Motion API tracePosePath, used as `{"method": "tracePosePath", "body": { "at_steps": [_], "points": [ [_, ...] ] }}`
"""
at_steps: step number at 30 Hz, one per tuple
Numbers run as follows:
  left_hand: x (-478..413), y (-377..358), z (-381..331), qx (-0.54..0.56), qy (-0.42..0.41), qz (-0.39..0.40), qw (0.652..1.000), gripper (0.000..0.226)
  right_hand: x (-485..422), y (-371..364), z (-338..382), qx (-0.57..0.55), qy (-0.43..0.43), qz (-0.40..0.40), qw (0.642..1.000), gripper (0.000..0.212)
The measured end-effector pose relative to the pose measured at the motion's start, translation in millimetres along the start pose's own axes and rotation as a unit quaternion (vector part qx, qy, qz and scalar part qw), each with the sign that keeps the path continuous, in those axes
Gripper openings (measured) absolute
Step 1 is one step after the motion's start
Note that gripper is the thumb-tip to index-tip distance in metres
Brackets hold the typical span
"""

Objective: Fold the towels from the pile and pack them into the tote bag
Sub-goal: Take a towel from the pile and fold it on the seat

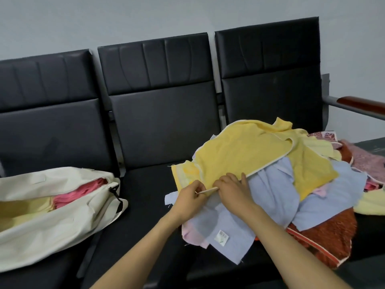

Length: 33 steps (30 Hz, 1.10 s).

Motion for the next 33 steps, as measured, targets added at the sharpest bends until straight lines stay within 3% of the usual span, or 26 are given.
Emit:
{"method": "tracePosePath", "body": {
  "at_steps": [5,10,13,15,18,21,25,28,29,30,32,33],
  "points": [
    [38,46,37,-0.003,0.037,-0.027,0.999,0.006,9,-8,54,-0.033,0.053,0.019,0.998,0.025],
    [71,89,67,-0.009,0.064,-0.043,0.997,0.016,16,-22,103,-0.056,0.093,0.037,0.993,0.046],
    [81,107,71,0.068,0.077,-0.036,0.994,0.012,16,-26,127,-0.1,0.111,0.049,0.988,0.031],
    [84,118,70,0.146,0.082,-0.06,0.984,0.01,14,-24,139,-0.218,0.095,0.069,0.969,0.021],
    [89,128,72,0.244,0.079,-0.084,0.963,0.024,12,-12,146,-0.444,0.047,0.088,0.89,0.025],
    [94,117,77,0.259,0.11,-0.006,0.96,0.05,14,0,139,-0.6,-0.044,0.104,0.792,0.017],
    [95,90,80,0.232,0.118,0.086,0.962,0.043,14,3,127,-0.704,-0.141,0.126,0.685,0.02],
    [87,83,83,0.244,0.112,0.059,0.962,0.03,10,0,111,-0.737,-0.22,0.105,0.631,0.021],
    [84,85,84,0.283,0.128,0.021,0.95,0.023,8,-1,103,-0.733,-0.237,0.088,0.631,0.02],
    [81,88,87,0.34,0.152,-0.027,0.928,0.017,6,-2,92,-0.7,-0.244,0.068,0.668,0.019],
    [79,99,93,0.406,0.179,-0.121,0.888,0.016,1,1,72,-0.522,-0.21,0.041,0.826,0.02],
    [79,106,96,0.39,0.176,-0.154,0.891,0.017,0,4,68,-0.418,-0.174,0.037,0.891,0.023]
  ]
}}
Point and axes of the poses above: each hand's wrist, its own x-axis away from the middle knuckle, its own y-axis out of the back of the hand, z = x × y, the point moved 7 cm from there along -x, towards the middle knuckle, and after that the axes turned 2 degrees about -z, right-handed, at the moved point
